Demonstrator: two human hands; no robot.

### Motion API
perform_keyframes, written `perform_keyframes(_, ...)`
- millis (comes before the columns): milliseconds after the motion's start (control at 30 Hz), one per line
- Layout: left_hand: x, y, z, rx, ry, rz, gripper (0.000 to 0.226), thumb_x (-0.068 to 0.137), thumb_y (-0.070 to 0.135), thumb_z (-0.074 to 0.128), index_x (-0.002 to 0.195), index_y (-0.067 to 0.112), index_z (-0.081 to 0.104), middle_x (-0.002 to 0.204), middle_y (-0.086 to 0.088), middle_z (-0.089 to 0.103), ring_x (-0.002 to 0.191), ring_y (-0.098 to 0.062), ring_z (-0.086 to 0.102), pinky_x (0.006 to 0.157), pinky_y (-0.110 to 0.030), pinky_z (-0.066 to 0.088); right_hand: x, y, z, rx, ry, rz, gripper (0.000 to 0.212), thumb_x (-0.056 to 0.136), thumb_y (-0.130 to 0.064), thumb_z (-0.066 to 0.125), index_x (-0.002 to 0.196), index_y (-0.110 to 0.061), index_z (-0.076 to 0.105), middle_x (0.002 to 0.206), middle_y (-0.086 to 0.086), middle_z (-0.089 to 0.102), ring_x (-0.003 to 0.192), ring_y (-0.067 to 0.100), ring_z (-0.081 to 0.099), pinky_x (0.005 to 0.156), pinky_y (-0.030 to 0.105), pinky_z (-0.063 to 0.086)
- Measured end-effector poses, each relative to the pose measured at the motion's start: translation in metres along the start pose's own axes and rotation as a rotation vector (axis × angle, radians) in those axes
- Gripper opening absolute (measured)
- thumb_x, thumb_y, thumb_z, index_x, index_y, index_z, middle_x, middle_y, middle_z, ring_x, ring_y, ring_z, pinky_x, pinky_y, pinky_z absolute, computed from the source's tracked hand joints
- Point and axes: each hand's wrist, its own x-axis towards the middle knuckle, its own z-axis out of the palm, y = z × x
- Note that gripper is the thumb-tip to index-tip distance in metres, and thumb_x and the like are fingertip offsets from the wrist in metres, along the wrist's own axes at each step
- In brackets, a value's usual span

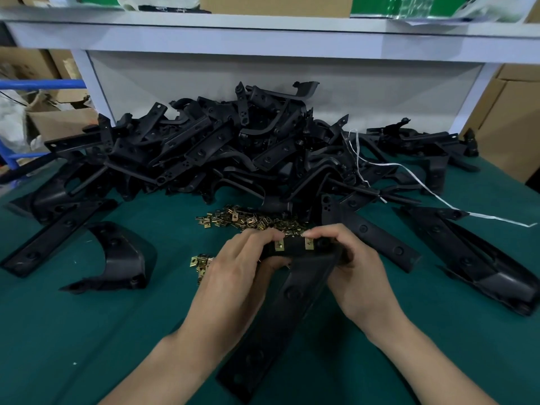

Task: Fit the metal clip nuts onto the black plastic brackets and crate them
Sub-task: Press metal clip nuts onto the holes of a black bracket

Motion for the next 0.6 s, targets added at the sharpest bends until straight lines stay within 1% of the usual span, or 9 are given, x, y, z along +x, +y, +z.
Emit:
perform_keyframes(67, 0.001, -0.003, 0.003, 0.077, 0.033, 0.046, 0.033, 0.094, 0.034, 0.053, 0.113, 0.012, 0.069, 0.1, 0.003, 0.069, 0.088, -0.016, 0.064, 0.077, -0.036, 0.055, -0.001, -0.003, 0.004, -0.011, 0.012, 0.061, 0.014, 0.086, -0.04, 0.071, 0.096, -0.047, 0.065, 0.081, -0.008, 0.07, 0.068, 0.01, 0.063, 0.061, 0.022, 0.049)
perform_keyframes(133, -0.001, -0.004, 0.006, 0.131, 0.063, 0.023, 0.038, 0.097, 0.043, 0.051, 0.105, 0.012, 0.07, 0.089, 0.007, 0.067, 0.08, -0.012, 0.058, 0.071, -0.029, 0.049, -0.004, -0.004, 0.008, 0.059, 0.013, 0.113, 0.02, 0.083, -0.061, 0.068, 0.092, -0.043, 0.066, 0.071, -0.014, 0.066, 0.061, 0.002, 0.057, 0.059, 0.014, 0.044)
perform_keyframes(200, -0.005, -0.002, 0.007, 0.028, 0.03, -0.101, 0.04, 0.1, 0.055, 0.046, 0.108, 0.022, 0.066, 0.085, 0.018, 0.065, 0.077, -0.009, 0.061, 0.069, -0.029, 0.051, -0.006, -0.008, 0.011, 0.129, 0.0, 0.164, 0.026, 0.085, -0.064, 0.066, 0.085, -0.037, 0.067, 0.061, -0.013, 0.059, 0.055, 0.003, 0.052, 0.055, 0.012, 0.041)
perform_keyframes(267, -0.008, -0.001, 0.009, -0.135, -0.029, -0.229, 0.031, 0.096, 0.062, 0.046, 0.111, 0.039, 0.059, 0.082, 0.018, 0.068, 0.078, -0.006, 0.066, 0.069, -0.028, 0.055, -0.007, -0.012, 0.009, 0.181, -0.023, 0.2, 0.025, 0.088, -0.055, 0.067, 0.075, -0.034, 0.065, 0.059, -0.009, 0.057, 0.053, 0.006, 0.052, 0.055, 0.014, 0.042)
perform_keyframes(333, -0.009, 0.001, 0.013, -0.273, -0.064, -0.314, 0.024, 0.094, 0.059, 0.05, 0.113, 0.045, 0.056, 0.09, 0.019, 0.069, 0.082, -0.004, 0.067, 0.073, -0.023, 0.055, -0.01, -0.015, 0.005, 0.231, -0.018, 0.24, 0.031, 0.089, -0.05, 0.069, 0.071, -0.025, 0.063, 0.062, -0.002, 0.059, 0.054, 0.011, 0.054, 0.055, 0.018, 0.044)
perform_keyframes(367, -0.01, 0.004, 0.014, -0.334, -0.071, -0.333, 0.021, 0.096, 0.053, 0.051, 0.115, 0.045, 0.056, 0.092, 0.02, 0.069, 0.083, -0.004, 0.066, 0.075, -0.021, 0.054, -0.012, -0.015, 0.003, 0.265, -0.012, 0.268, 0.036, 0.089, -0.051, 0.07, 0.071, -0.021, 0.063, 0.064, 0.0, 0.06, 0.055, 0.012, 0.054, 0.054, 0.02, 0.045)
perform_keyframes(433, -0.012, 0.012, 0.016, -0.412, -0.081, -0.321, 0.019, 0.099, 0.042, 0.052, 0.117, 0.046, 0.055, 0.091, 0.016, 0.068, 0.083, -0.007, 0.065, 0.076, -0.019, 0.051, -0.02, -0.018, 0.0, 0.326, 0.005, 0.322, 0.039, 0.085, -0.06, 0.07, 0.072, -0.023, 0.067, 0.068, 0.002, 0.062, 0.056, 0.014, 0.056, 0.053, 0.024, 0.046)
perform_keyframes(533, -0.021, 0.028, 0.018, -0.441, -0.103, -0.278, 0.02, 0.096, 0.049, 0.045, 0.113, 0.049, 0.056, 0.089, 0.01, 0.066, 0.082, -0.011, 0.063, 0.075, -0.022, 0.051, -0.034, -0.025, -0.002, 0.418, 0.055, 0.409, 0.048, 0.074, -0.076, 0.067, 0.073, -0.029, 0.072, 0.071, 0.004, 0.066, 0.055, 0.016, 0.057, 0.052, 0.026, 0.047)
perform_keyframes(600, -0.027, 0.039, 0.018, -0.431, -0.122, -0.276, 0.022, 0.096, 0.052, 0.04, 0.112, 0.052, 0.056, 0.091, 0.01, 0.065, 0.085, -0.01, 0.062, 0.076, -0.021, 0.05, -0.044, -0.031, -0.004, 0.475, 0.091, 0.448, 0.052, 0.071, -0.08, 0.066, 0.072, -0.028, 0.073, 0.072, 0.006, 0.068, 0.054, 0.017, 0.058, 0.05, 0.027, 0.048)
